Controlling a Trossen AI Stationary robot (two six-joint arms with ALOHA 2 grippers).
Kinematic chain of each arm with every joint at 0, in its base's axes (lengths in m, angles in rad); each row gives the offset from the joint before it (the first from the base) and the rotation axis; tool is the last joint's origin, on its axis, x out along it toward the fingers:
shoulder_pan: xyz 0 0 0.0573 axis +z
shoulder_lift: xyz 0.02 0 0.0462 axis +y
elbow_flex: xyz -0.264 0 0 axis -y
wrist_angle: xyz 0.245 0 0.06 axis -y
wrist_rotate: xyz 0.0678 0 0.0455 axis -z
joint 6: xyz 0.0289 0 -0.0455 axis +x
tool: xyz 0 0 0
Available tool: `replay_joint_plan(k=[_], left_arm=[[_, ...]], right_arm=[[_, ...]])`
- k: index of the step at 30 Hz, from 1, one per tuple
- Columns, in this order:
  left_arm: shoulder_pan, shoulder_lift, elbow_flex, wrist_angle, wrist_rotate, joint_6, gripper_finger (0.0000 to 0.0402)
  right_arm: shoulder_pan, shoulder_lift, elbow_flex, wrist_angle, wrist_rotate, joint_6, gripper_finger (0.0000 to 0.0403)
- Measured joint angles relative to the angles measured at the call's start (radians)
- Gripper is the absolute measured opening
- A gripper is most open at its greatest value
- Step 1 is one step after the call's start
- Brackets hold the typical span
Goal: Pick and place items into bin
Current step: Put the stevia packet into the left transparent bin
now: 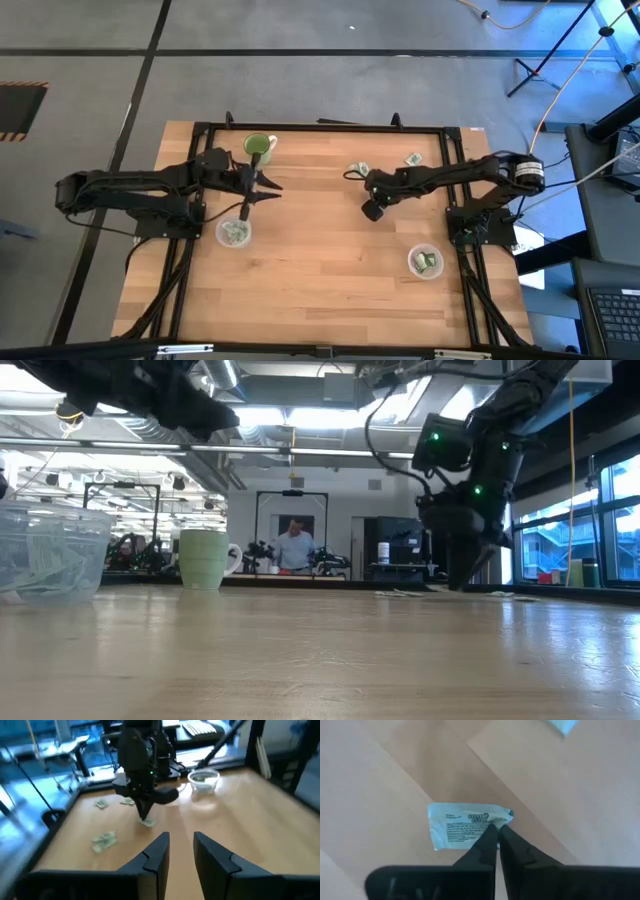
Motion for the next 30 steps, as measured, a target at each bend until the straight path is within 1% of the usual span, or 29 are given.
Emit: replay_joint_plan(k=[2,4,6,10,12,13,15,17,19,21,24,27,30], left_arm=[[-0.011,0.014,0.0,0.005,-0.012,0.116,0.0082],[-0.026,0.031,0.0,-0.001,-0.045,0.252,0.0082],[-0.044,0.052,0.0,0.003,-0.062,0.397,0.0082],[-0.1,0.116,0.0,0.014,-0.066,0.704,0.0082],[-0.13,0.154,0.0,0.036,-0.075,0.829,0.0082],[-0.146,0.18,0.0,0.065,-0.096,0.872,0.0082],[-0.174,0.224,0.0,0.122,-0.16,0.927,0.0082],[-0.198,0.267,0.0,0.179,-0.243,0.976,0.0083],[-0.216,0.301,0.001,0.214,-0.321,1.02,0.009],[-0.227,0.338,0.001,0.269,-0.373,1.036,0.0101],[-0.238,0.372,0.0,0.316,-0.415,1.015,0.0121],[-0.239,0.394,-0.001,0.339,-0.424,1.013,0.014],[-0.239,0.416,0.001,0.364,-0.431,1.048,0.0154]], right_arm=[[0.0,-0.01,0.015,0.001,0.0,-0.007,0.0009],[0.0,-0.017,0.041,0.003,0.002,-0.03,0.0005],[0.0,-0.017,0.078,0.008,-0.017,-0.054,0.0003],[0.0,-0.017,0.165,0.061,-0.107,-0.109,0.0005],[0.0,-0.017,0.209,0.098,-0.164,-0.132,0.0005],[0.0,-0.017,0.23,0.113,-0.184,-0.14,0.0006],[0.001,-0.007,0.272,0.153,-0.209,-0.159,0.0006],[0.004,-0.002,0.307,0.146,-0.222,-0.163,0.0006],[0.011,0.01,0.341,0.156,-0.222,-0.163,0.0006],[0.017,0.019,0.359,0.142,-0.222,-0.164,0.0006],[0.029,0.038,0.382,0.139,-0.224,-0.163,0.0006],[0.04,0.065,0.4,0.14,-0.231,-0.159,0.0006],[0.052,0.1,0.412,0.139,-0.244,-0.156,0.0006]])
